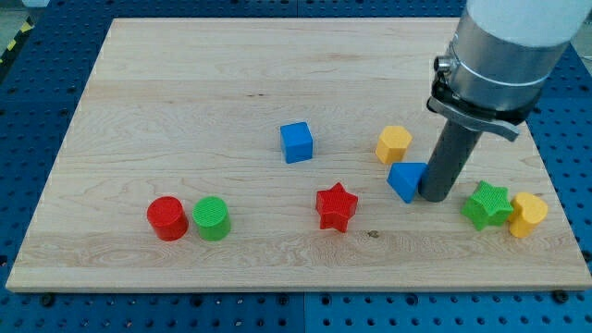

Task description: Place the blue triangle to the bottom right of the blue cube

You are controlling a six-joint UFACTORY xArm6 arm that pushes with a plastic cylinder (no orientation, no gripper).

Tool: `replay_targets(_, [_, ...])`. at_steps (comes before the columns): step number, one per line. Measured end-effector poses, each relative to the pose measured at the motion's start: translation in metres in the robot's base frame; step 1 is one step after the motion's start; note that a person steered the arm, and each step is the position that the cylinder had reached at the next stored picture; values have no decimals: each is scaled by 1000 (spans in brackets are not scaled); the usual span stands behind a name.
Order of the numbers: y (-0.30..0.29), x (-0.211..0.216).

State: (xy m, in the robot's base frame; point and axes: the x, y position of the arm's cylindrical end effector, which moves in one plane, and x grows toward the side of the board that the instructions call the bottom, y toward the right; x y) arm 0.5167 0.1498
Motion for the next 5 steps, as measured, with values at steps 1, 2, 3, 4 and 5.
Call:
replay_targets(1, [-9, -2])
replay_targets(2, [-22, -3])
replay_targets(3, [-45, -19])
replay_targets(4, [-73, -31])
replay_targets(5, [-94, -36])
